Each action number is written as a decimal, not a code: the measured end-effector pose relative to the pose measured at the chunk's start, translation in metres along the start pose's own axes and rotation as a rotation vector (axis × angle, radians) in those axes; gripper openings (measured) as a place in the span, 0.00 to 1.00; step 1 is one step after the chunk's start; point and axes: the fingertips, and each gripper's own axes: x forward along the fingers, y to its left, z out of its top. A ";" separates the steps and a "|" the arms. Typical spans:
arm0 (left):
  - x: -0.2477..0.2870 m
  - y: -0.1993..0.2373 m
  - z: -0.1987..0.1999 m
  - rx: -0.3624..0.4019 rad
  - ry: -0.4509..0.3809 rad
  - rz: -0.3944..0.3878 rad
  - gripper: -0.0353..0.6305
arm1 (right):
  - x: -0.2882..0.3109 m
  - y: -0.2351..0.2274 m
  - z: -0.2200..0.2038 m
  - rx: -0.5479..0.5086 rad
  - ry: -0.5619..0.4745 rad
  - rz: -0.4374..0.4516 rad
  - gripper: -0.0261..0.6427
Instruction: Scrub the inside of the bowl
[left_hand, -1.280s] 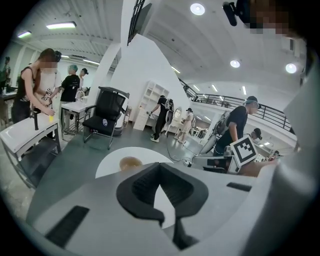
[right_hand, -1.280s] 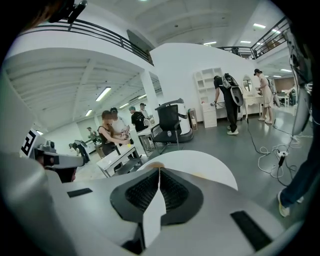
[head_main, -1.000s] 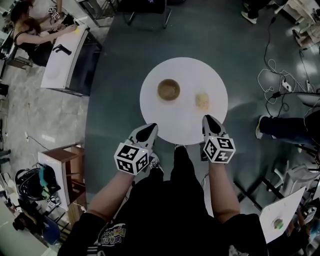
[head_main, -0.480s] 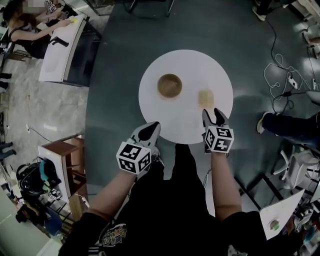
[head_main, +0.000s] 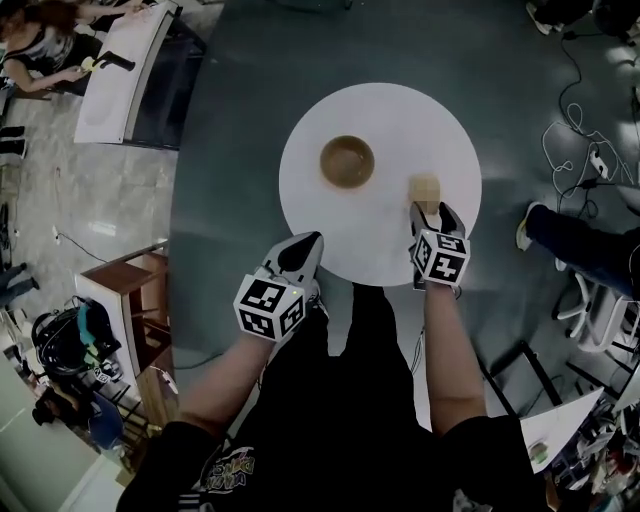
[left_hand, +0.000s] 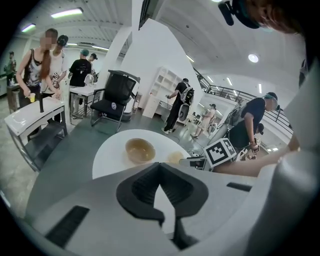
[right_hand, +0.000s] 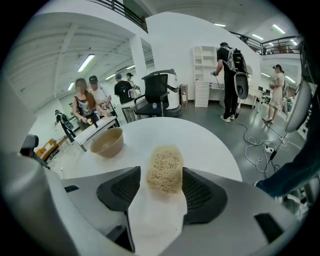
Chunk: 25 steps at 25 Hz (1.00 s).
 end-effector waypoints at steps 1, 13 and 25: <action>0.002 0.002 0.001 0.000 -0.001 0.004 0.06 | 0.003 -0.001 -0.001 0.001 0.007 -0.003 0.42; 0.029 0.020 0.009 0.000 -0.003 0.067 0.07 | 0.011 -0.013 -0.008 -0.006 0.040 0.003 0.37; 0.072 0.076 0.022 -0.061 0.002 0.170 0.20 | -0.005 -0.004 0.022 -0.048 -0.021 0.055 0.36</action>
